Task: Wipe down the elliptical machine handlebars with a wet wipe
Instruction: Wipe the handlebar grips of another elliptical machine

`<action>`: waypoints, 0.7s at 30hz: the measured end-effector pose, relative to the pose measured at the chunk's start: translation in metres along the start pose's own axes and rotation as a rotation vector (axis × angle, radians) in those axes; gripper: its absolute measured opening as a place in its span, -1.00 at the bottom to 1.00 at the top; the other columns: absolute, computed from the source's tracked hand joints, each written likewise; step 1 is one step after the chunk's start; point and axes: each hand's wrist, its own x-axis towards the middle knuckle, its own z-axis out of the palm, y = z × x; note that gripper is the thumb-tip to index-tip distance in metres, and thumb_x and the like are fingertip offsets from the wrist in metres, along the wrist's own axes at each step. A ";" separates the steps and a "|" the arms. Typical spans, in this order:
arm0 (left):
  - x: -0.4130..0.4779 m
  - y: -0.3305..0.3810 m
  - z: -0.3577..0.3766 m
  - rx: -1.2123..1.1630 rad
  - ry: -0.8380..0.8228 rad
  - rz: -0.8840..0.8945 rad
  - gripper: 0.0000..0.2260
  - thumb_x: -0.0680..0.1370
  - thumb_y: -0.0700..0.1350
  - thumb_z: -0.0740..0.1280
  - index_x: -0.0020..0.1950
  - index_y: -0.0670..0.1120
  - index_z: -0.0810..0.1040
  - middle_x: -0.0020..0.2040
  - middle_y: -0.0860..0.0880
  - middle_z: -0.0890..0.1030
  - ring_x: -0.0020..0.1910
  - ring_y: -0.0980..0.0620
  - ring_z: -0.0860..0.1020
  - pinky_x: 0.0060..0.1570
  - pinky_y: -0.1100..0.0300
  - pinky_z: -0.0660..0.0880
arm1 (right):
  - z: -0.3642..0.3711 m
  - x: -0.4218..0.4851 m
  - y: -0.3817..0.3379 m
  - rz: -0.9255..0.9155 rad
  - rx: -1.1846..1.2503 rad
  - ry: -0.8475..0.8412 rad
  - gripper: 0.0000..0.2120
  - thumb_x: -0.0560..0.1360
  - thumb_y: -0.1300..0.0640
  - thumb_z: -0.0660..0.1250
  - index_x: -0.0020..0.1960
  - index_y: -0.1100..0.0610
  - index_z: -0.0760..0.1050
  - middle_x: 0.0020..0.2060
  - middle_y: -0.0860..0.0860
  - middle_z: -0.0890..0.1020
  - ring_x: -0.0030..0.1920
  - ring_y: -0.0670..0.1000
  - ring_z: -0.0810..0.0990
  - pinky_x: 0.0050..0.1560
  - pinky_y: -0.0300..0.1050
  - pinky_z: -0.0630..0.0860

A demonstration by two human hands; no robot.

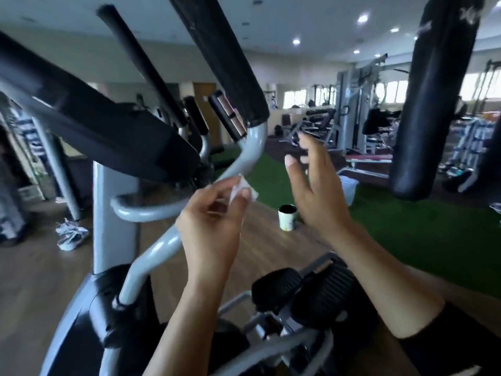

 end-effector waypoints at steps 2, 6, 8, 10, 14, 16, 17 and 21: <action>0.028 0.006 0.007 -0.042 0.116 0.077 -0.88 0.46 -0.08 0.47 -0.03 0.10 0.68 -0.15 0.04 0.68 -0.18 0.15 0.63 -0.12 0.27 0.52 | 0.007 0.041 -0.006 -0.093 0.086 0.034 -0.50 0.61 -0.06 0.09 0.46 0.17 0.25 0.36 0.07 0.42 0.30 0.05 0.46 0.28 0.01 0.42; 0.077 0.019 0.020 -0.060 0.317 0.155 -0.88 0.47 -0.03 0.45 0.00 0.06 0.68 -0.16 0.05 0.68 -0.19 0.12 0.63 -0.10 0.12 0.58 | 0.022 0.106 -0.020 -0.225 0.242 0.013 -0.51 0.62 -0.06 0.10 0.48 0.12 0.23 0.39 0.05 0.40 0.33 0.04 0.44 0.29 0.11 0.43; 0.097 0.028 0.026 -0.063 0.429 0.189 -0.88 0.47 -0.01 0.45 -0.01 0.08 0.68 -0.19 0.08 0.68 -0.22 0.15 0.61 -0.11 0.12 0.58 | 0.027 0.129 -0.027 -0.265 0.317 -0.016 -0.53 0.63 -0.03 0.10 0.49 0.10 0.22 0.40 0.04 0.40 0.37 -0.01 0.40 0.32 0.09 0.40; 0.114 0.038 0.031 -0.087 0.524 0.228 -0.89 0.47 0.00 0.45 -0.02 0.09 0.67 -0.22 0.09 0.66 -0.26 0.15 0.58 -0.13 0.10 0.58 | 0.031 0.146 -0.031 -0.319 0.387 -0.054 -0.54 0.64 0.00 0.10 0.50 0.09 0.22 0.40 0.03 0.40 0.38 -0.03 0.39 0.35 0.07 0.38; 0.139 0.052 0.047 -0.123 0.645 0.307 -0.92 0.47 -0.02 0.46 -0.07 0.04 0.66 -0.32 0.10 0.60 -0.34 0.15 0.53 -0.20 0.12 0.57 | 0.040 0.170 -0.029 -0.443 0.517 -0.138 -0.55 0.64 0.01 0.08 0.51 0.05 0.21 0.38 0.03 0.44 0.33 -0.01 0.47 0.32 0.07 0.43; 0.146 0.058 0.056 -0.142 0.702 0.334 -0.91 0.46 -0.02 0.47 -0.06 0.02 0.65 -0.28 0.06 0.64 -0.34 0.13 0.57 -0.22 0.18 0.56 | 0.046 0.177 -0.027 -0.505 0.569 -0.166 -0.56 0.64 0.03 0.10 0.51 0.04 0.22 0.35 -0.01 0.47 0.29 -0.06 0.50 0.27 0.03 0.48; 0.149 0.060 0.060 -0.149 0.723 0.343 -0.91 0.46 -0.01 0.46 -0.07 0.02 0.65 -0.25 0.04 0.66 -0.31 0.11 0.60 -0.21 0.18 0.57 | 0.048 0.180 -0.026 -0.531 0.593 -0.168 -0.57 0.64 0.05 0.11 0.51 0.04 0.23 0.34 -0.03 0.48 0.27 -0.08 0.51 0.25 0.02 0.50; 0.158 0.060 0.077 -0.131 0.787 0.367 -0.96 0.47 -0.03 0.47 -0.10 0.08 0.67 -0.24 0.04 0.68 -0.26 0.13 0.62 -0.19 0.26 0.53 | 0.055 0.190 -0.022 -0.594 0.658 -0.165 -0.58 0.64 0.06 0.15 0.49 0.05 0.27 0.27 -0.02 0.52 0.22 -0.11 0.52 0.20 -0.05 0.51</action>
